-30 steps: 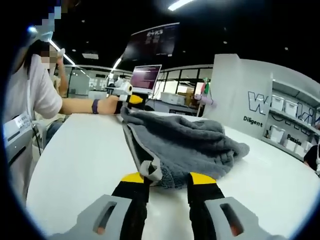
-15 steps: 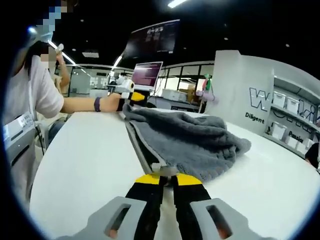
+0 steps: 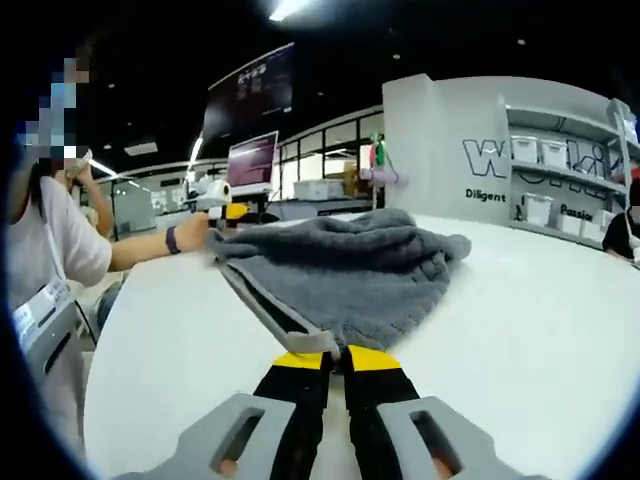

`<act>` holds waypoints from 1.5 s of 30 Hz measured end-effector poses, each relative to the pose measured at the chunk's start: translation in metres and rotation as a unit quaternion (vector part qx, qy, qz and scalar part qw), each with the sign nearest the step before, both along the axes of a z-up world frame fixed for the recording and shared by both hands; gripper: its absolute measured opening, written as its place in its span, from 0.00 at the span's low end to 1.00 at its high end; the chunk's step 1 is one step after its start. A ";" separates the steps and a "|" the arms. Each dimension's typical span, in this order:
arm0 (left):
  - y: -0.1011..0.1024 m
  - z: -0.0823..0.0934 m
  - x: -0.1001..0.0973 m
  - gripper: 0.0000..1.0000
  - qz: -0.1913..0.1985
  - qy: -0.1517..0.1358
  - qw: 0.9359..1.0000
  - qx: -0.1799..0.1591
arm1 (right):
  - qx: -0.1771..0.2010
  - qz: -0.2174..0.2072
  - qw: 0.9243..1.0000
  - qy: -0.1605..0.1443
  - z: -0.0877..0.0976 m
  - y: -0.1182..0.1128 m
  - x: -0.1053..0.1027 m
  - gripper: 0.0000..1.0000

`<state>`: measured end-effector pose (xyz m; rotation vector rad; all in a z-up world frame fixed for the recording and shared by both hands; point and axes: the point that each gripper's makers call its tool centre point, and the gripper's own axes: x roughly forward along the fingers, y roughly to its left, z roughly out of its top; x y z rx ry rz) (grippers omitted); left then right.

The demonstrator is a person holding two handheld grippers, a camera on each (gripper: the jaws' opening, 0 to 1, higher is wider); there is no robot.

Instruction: Fold the towel on the table until its edges align and the towel forms a compact rectangular stack.

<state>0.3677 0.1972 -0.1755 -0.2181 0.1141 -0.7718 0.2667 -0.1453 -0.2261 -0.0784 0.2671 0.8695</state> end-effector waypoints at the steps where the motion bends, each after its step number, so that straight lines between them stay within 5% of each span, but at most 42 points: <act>1: 0.000 0.000 0.000 0.97 0.000 0.000 1.000 0.000 | 0.000 -0.004 1.000 0.001 0.000 -0.004 0.001 0.02; 22: 0.005 -0.008 0.003 0.97 0.004 0.011 1.000 0.003 | -0.002 -0.099 0.995 0.004 -0.005 -0.111 0.057 0.01; 45: -0.001 -0.013 -0.002 0.97 0.000 0.017 1.000 0.005 | -0.008 -0.122 0.992 0.003 -0.008 -0.170 0.133 0.00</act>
